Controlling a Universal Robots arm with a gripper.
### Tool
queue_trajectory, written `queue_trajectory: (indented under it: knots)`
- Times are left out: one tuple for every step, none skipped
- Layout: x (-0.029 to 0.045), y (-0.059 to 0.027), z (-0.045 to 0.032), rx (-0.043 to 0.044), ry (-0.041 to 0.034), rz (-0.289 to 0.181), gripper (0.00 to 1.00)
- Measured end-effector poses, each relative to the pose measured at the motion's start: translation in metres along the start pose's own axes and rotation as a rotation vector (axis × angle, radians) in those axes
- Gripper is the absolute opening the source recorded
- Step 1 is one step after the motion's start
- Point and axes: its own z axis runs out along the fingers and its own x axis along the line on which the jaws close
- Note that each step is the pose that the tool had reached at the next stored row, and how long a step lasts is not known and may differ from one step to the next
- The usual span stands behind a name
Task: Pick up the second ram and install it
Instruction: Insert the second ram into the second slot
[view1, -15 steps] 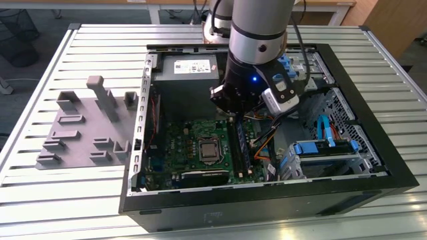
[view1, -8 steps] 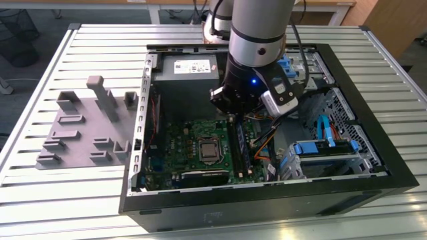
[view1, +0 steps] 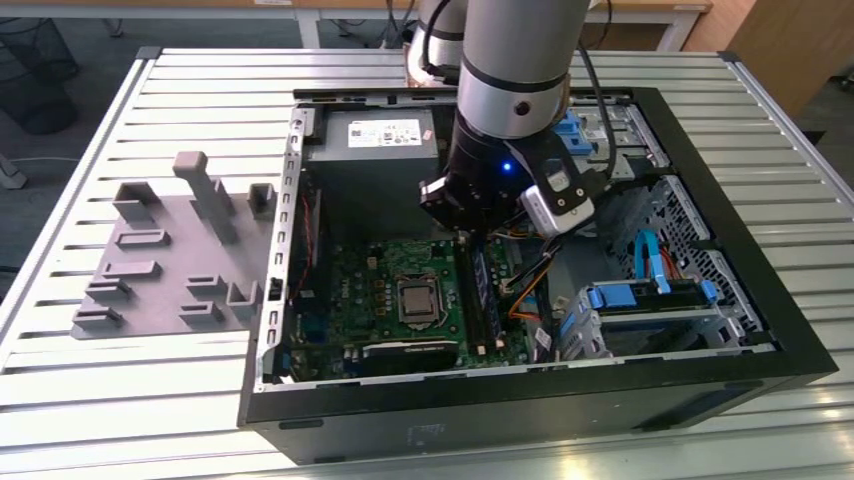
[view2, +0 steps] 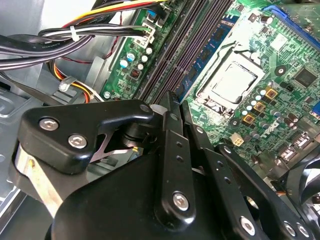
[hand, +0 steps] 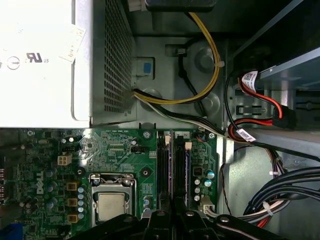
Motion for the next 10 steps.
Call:
queue_trajectory:
  knots:
    - [0.0,0.0,0.0001,-0.0001,0.0,0.0,0.14]
    - [0.0,0.0,0.0001,-0.0001,0.0,0.0,0.14]
    - [0.0,0.0,0.0001,-0.0002,-0.0001,0.0,0.14]
    - [0.0,0.0,0.0002,-0.0002,-0.0001,0.0,0.14]
    - [0.0,0.0,0.0002,-0.0002,-0.0001,0.0,0.14]
    - [0.0,-0.0003,0.0003,-0.0004,-0.0002,0.0,0.14]
    - [0.0,-0.0008,0.0003,-0.0004,-0.0002,0.0,0.14]
    - [0.0,-0.0013,0.0003,-0.0003,-0.0001,0.0,0.14]
    - [0.0,-0.0019,0.0003,-0.0003,-0.0001,0.0,0.14]
    - [0.0,-0.0025,0.0003,-0.0003,-0.0001,0.0,0.14]
